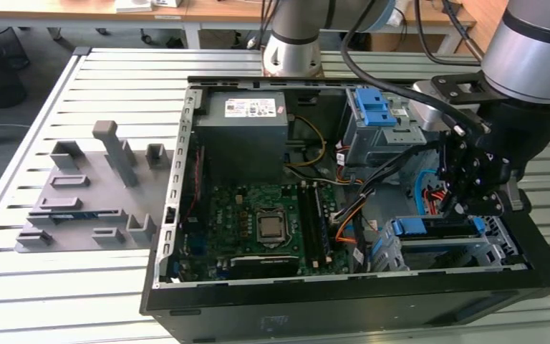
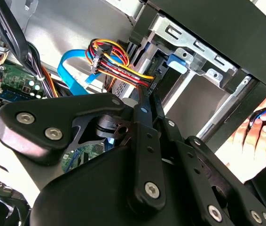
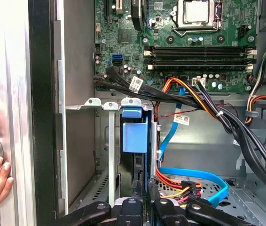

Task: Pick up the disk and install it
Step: 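Insert the first disk wire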

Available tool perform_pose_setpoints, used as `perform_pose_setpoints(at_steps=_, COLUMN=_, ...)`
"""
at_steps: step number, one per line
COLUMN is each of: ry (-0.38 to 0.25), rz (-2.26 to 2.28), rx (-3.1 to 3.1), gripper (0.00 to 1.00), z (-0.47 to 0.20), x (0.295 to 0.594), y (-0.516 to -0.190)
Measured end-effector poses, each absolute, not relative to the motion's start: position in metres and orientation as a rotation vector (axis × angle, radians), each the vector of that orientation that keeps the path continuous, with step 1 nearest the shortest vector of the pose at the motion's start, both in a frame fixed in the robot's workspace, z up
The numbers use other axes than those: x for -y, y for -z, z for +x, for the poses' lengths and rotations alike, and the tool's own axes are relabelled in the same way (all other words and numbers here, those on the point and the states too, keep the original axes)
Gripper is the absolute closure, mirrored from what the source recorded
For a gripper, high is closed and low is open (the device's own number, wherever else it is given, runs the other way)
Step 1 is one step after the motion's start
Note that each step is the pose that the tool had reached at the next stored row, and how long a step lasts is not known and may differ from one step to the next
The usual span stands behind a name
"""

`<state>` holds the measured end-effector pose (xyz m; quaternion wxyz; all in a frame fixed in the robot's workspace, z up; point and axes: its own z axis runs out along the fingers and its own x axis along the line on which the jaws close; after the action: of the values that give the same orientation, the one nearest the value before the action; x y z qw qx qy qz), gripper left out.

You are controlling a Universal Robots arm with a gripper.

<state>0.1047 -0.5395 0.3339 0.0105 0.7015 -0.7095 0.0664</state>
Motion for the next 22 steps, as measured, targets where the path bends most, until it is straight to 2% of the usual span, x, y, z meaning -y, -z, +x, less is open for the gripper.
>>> perform_pose_setpoints(at_steps=22, ry=-0.208, rz=2.203, rx=2.202, gripper=0.84, z=0.1047, x=0.5404, y=-0.3308)
